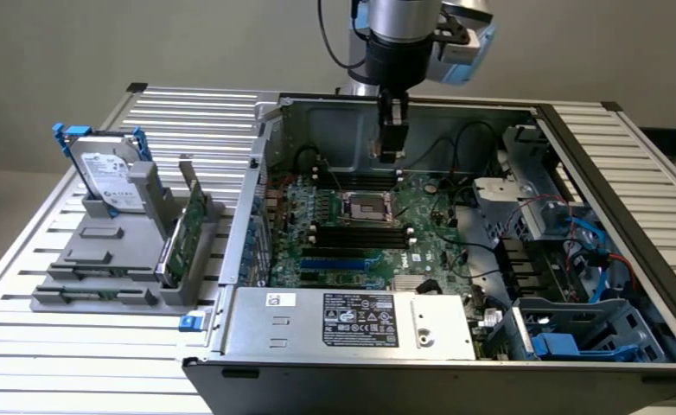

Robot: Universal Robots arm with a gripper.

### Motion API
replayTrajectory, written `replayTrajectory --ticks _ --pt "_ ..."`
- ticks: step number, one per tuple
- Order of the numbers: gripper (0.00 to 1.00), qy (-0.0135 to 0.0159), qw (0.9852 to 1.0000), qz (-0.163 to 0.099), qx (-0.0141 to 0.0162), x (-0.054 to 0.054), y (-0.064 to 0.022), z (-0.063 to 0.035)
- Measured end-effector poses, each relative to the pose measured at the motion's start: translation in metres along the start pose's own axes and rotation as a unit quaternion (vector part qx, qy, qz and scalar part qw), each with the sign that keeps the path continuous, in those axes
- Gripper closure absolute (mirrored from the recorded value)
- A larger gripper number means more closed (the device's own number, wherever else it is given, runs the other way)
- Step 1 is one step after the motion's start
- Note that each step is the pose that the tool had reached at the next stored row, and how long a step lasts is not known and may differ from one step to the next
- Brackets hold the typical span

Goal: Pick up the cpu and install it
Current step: 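Place the cpu into insertion slot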

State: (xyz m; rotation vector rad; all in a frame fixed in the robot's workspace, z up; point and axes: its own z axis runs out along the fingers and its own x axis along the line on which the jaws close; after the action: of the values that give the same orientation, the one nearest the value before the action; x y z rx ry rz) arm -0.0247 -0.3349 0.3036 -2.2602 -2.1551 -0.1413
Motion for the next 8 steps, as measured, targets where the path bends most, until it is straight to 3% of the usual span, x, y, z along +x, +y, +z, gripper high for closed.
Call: replayTrajectory --ticks 5,8 --pt "0.45 0.0001 0.9999 0.010 -0.0019 -0.001 -0.0084 0.0023" --pt "0.45 0.0010 0.9999 0.010 -0.0113 -0.001 -0.0163 0.0049"
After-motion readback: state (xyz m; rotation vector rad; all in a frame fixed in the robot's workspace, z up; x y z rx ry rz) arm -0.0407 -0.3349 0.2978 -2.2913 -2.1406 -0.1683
